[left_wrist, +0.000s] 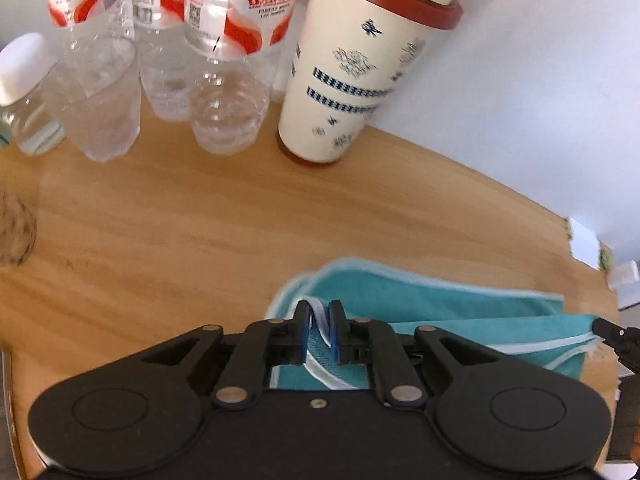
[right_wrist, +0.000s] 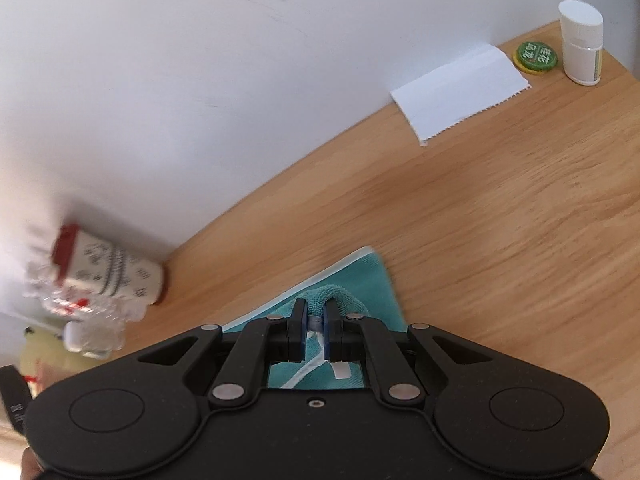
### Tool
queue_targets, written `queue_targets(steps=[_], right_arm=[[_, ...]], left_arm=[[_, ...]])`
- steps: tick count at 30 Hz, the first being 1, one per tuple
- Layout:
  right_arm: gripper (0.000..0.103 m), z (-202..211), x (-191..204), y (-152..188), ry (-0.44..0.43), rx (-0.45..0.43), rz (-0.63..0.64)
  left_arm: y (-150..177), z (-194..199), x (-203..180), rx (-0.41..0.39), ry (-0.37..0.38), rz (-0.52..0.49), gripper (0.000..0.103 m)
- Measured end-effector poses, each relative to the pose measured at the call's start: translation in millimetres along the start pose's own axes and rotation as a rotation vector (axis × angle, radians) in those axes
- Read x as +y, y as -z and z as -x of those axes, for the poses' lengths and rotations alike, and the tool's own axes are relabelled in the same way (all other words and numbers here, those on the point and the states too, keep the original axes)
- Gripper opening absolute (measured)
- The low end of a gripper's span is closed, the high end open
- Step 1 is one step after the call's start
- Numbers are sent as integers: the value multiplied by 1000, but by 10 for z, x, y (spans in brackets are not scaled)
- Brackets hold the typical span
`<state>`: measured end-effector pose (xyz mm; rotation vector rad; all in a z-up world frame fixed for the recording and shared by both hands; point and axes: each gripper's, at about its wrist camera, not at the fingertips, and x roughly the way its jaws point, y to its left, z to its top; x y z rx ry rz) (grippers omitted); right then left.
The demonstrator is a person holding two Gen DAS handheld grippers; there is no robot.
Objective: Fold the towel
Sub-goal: 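Lift the held edge with both grippers and fold it over the towel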
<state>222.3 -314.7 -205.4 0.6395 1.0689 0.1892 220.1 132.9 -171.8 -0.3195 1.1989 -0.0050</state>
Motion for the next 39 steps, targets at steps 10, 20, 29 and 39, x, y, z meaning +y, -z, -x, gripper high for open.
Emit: queue_targets(steps=[10, 20, 29, 39], right_arm=[[38, 130, 227, -97, 124, -103, 331], [46, -47, 432, 263, 153, 70, 1026], [46, -290, 467, 306, 122, 69, 1244], [10, -338, 454, -25, 12, 138, 1107]], left_arm=[[-168, 107, 47, -119, -36, -147, 54], [160, 82, -62, -108, 17, -707, 67], [154, -227, -255, -67, 113, -764, 67], [145, -302, -278, -60, 131, -762, 21]])
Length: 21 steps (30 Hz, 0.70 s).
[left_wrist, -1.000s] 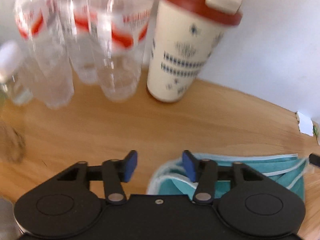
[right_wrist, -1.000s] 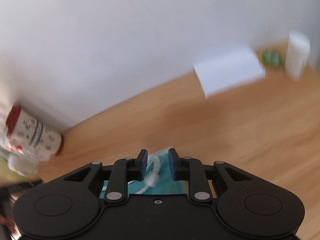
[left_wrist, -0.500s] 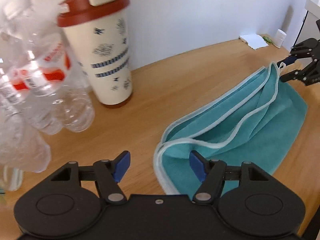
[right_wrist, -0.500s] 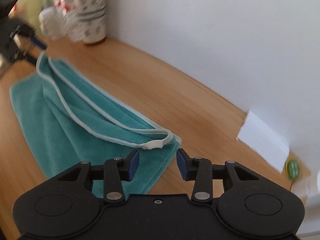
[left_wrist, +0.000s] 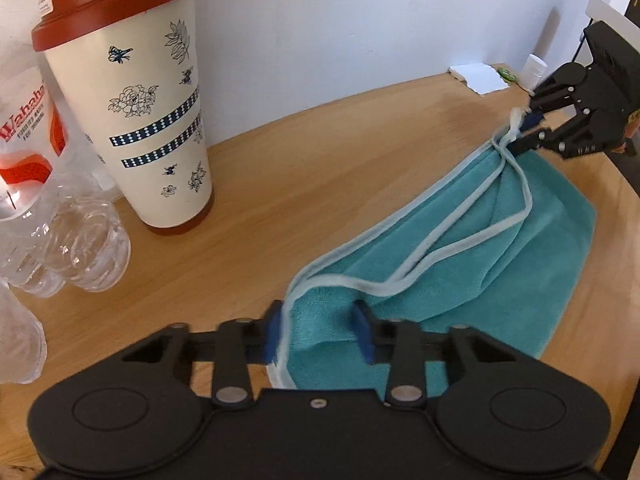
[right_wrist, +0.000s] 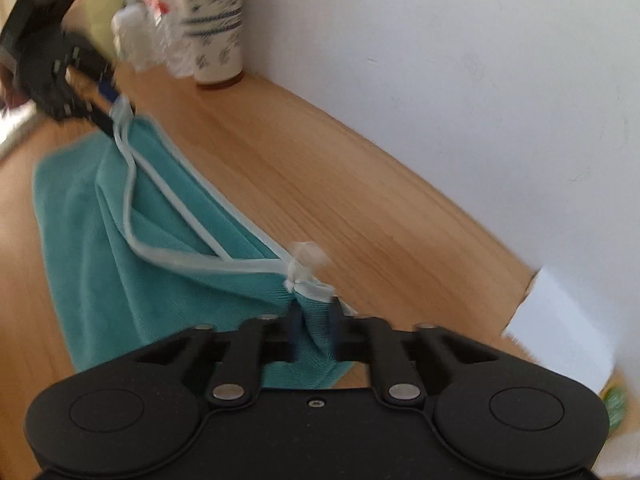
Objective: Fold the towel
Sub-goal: 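Lift the held edge with both grippers and fold it over the towel, then open both grippers to release the folded towel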
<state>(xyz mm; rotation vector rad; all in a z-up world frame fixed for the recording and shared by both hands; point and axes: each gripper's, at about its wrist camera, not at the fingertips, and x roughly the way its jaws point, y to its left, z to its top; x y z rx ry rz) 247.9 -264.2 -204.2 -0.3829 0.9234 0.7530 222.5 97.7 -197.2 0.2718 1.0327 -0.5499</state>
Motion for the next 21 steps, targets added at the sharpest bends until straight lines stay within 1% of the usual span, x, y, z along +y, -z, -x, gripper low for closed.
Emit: queue_targets(steps=[1, 2, 3, 5, 7, 8, 10, 11, 12, 13, 14, 15, 16, 17, 19, 21], right_arm=[[7, 26, -13, 7, 1, -8, -17], [7, 58, -26, 20, -1, -18, -37], [7, 106, -45, 37, 0, -34, -68], [7, 175, -81, 85, 16, -64, -128], [7, 205, -181, 148, 31, -85, -247], [7, 179, -228, 185, 39, -77, -302], [7, 112, -257, 228, 50, -48, -346], [7, 59, -241, 249, 63, -27, -355], [8, 28, -201, 247, 84, -26, -346], [10, 4, -167, 243, 103, -26, -339], [22, -3, -145, 234, 120, -26, -334], [29, -10, -124, 224, 144, -24, -331], [35, -10, -115, 214, 175, -16, -333], [36, 14, -128, 211, 185, -8, -333], [36, 96, -154, 214, 202, 3, -335], [36, 237, -141, 208, 266, 13, -335]], left_arm=[[-8, 3, 7, -2, -6, 11, 18], [-16, 8, 15, -7, -11, 28, 12], [-20, 16, 24, -14, -19, 49, 10], [-25, 32, 46, -25, -44, 90, 9], [-19, 18, 76, -22, -79, 125, 8], [-12, 2, 81, -20, -92, 136, 7], [10, -54, 88, -6, -124, 160, 6], [17, -76, 94, 2, -136, 175, 7], [24, -98, 100, 9, -148, 190, 7], [28, -104, 109, 12, -157, 201, 11], [29, -99, 126, 15, -171, 214, 16], [29, -100, 148, 24, -192, 233, 21], [29, -93, 166, 28, -204, 247, 28], [28, -79, 180, 29, -207, 257, 32], [9, -1, 189, 30, -227, 275, 35], [-17, 143, 152, 15, -253, 287, 35]])
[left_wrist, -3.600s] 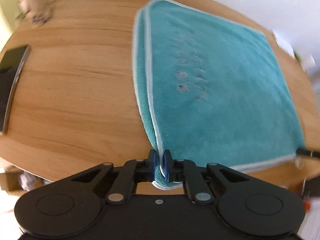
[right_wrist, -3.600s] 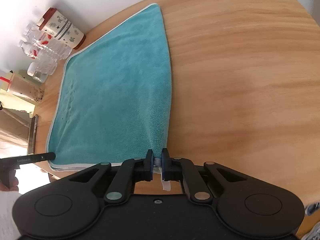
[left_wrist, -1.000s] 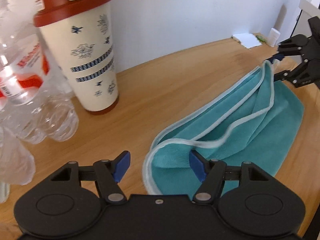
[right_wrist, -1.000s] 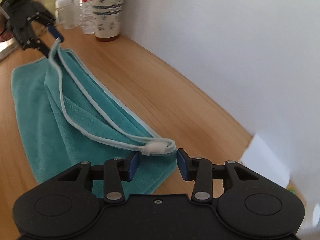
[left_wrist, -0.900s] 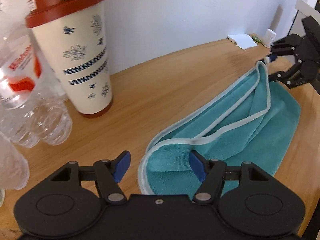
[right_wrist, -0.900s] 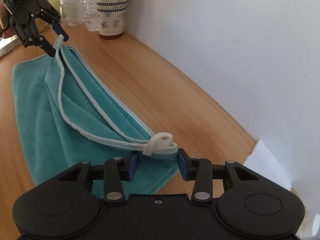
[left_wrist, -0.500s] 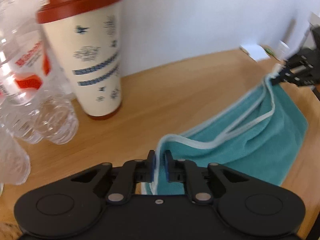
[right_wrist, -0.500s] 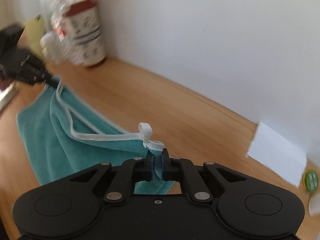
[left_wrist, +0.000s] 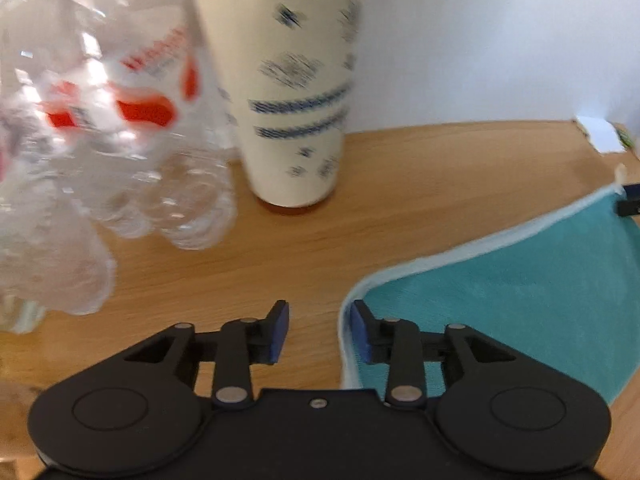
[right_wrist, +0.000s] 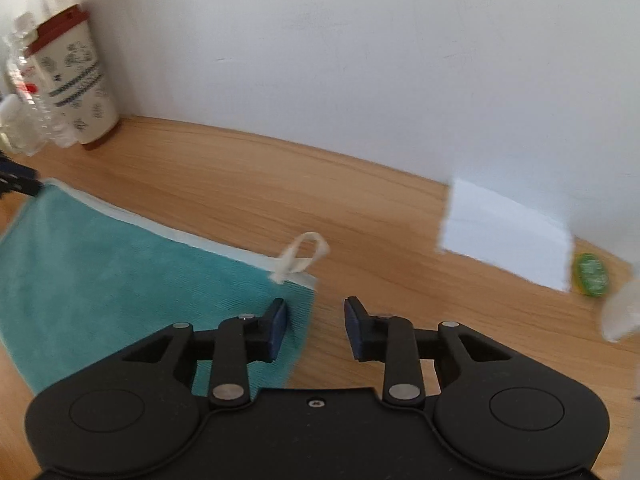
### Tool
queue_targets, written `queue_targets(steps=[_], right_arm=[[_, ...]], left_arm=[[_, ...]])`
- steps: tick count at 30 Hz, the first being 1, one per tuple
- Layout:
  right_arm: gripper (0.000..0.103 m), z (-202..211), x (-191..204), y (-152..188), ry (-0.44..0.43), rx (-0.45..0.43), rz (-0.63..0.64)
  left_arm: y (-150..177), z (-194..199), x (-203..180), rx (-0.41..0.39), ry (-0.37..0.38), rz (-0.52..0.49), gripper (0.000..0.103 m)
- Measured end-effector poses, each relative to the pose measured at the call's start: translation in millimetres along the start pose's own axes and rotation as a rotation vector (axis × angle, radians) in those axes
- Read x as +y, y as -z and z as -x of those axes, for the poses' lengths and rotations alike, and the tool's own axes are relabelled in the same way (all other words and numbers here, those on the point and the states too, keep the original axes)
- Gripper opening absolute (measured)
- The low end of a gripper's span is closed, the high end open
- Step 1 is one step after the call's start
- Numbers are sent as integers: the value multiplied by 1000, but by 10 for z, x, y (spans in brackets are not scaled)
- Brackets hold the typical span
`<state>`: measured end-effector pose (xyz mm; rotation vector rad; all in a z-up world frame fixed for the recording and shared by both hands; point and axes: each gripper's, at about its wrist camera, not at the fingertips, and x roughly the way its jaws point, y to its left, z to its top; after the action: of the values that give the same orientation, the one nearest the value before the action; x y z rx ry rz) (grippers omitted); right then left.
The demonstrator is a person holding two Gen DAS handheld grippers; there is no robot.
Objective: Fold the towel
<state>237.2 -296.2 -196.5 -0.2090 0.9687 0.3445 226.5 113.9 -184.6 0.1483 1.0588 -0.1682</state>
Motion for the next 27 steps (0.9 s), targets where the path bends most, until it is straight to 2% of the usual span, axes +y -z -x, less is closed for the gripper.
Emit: queue_targets(steps=[2, 3, 5, 8, 12, 16, 18, 20, 25, 27], right_arm=[[36, 121, 73, -20, 65, 2, 8], [36, 198, 106, -7, 70, -20, -13], [36, 281, 207, 38, 35, -59, -68], [35, 229, 426, 116, -37, -80, -116], [35, 40, 557, 235, -41, -22, -118], [33, 31, 481, 360, -16, -33, -146], [33, 47, 453, 383, 1, -34, -150], [45, 77, 383, 430, 48, -29, -167], [45, 329, 276, 494, 115, -33, -187], [47, 479, 340, 485, 156, -34, -169]], left_arm=[[5, 153, -22, -28, 19, 10, 40], [16, 224, -81, -44, 35, 5, 42], [60, 329, -236, -73, 55, -18, 47], [180, 338, -476, -81, 66, -41, 47], [351, 192, -714, -87, -8, -26, 47], [414, 38, -679, -38, -45, 9, 47], [416, -2, -630, -42, -35, 28, 47], [416, -15, -586, -46, -28, 53, 48], [377, 31, -605, -13, -55, 73, 53], [333, 185, -626, -1, -59, 96, 61]])
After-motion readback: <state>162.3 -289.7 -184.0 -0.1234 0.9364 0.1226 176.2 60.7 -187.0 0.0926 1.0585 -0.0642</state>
